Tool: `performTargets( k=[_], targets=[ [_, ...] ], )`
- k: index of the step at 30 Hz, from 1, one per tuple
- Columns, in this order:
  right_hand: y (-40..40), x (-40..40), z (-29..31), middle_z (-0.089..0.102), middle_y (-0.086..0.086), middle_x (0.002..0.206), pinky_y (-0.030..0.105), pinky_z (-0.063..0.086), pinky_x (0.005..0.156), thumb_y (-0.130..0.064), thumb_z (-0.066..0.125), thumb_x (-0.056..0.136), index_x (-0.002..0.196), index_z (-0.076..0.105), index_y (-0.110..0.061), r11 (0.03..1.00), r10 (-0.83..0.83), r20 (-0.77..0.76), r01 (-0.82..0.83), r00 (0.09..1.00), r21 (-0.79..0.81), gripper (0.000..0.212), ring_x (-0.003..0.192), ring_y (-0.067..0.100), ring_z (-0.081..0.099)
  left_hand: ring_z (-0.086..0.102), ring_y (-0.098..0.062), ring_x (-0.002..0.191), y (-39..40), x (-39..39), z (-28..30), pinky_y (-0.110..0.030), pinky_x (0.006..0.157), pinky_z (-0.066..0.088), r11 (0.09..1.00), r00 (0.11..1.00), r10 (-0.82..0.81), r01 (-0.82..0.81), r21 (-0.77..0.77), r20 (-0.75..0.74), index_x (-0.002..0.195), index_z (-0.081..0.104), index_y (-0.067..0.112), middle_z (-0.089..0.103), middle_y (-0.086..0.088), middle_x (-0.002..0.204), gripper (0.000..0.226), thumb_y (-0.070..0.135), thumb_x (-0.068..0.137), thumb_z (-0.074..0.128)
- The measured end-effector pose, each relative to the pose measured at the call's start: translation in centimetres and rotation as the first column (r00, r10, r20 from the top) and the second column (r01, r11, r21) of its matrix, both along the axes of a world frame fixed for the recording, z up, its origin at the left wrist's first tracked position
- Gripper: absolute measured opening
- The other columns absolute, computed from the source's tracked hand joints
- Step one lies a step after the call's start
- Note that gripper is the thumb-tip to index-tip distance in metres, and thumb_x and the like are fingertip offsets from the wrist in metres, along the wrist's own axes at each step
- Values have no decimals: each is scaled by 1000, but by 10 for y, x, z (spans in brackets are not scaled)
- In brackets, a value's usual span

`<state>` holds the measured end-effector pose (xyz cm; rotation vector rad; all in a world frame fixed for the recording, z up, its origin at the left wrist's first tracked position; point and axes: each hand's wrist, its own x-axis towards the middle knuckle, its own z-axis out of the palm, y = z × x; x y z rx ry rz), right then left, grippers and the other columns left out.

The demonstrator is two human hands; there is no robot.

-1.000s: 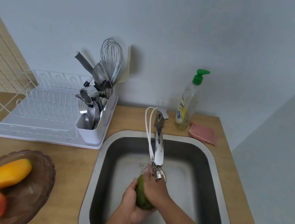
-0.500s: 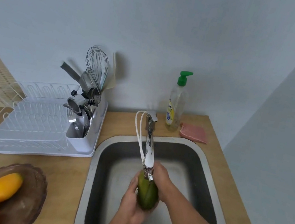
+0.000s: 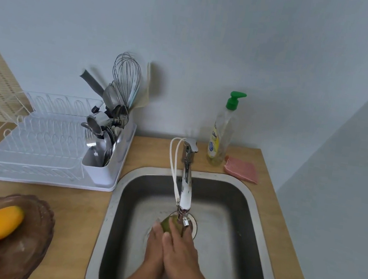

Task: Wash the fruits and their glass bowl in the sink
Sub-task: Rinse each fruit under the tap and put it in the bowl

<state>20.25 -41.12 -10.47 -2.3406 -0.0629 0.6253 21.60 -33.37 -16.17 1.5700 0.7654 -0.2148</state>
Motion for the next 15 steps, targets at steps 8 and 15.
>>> performTargets(
  k=[8, 15],
  targets=[
    [-13, 82, -12, 67, 4, 114, 40, 52, 94, -27, 54, 96, 109, 71, -20, 936, -332, -116, 342, 936, 86, 22, 110, 28, 64, 62, -13, 106, -24, -42, 48, -38, 98, 51, 995, 998, 55, -58, 77, 33, 119, 62, 34, 67, 3, 115, 32, 47, 105, 38],
    [-10, 46, -25, 77, 4, 103, 51, 56, 100, -43, 52, 93, 100, 71, -26, 728, -413, -426, 573, 805, 376, 26, 99, 23, 72, 66, -23, 98, -24, -13, 63, -38, 88, 56, 914, 919, 393, -394, -91, -33, 105, 75, 25, 71, -4, 106, 22, 41, 96, 62]
  ],
)
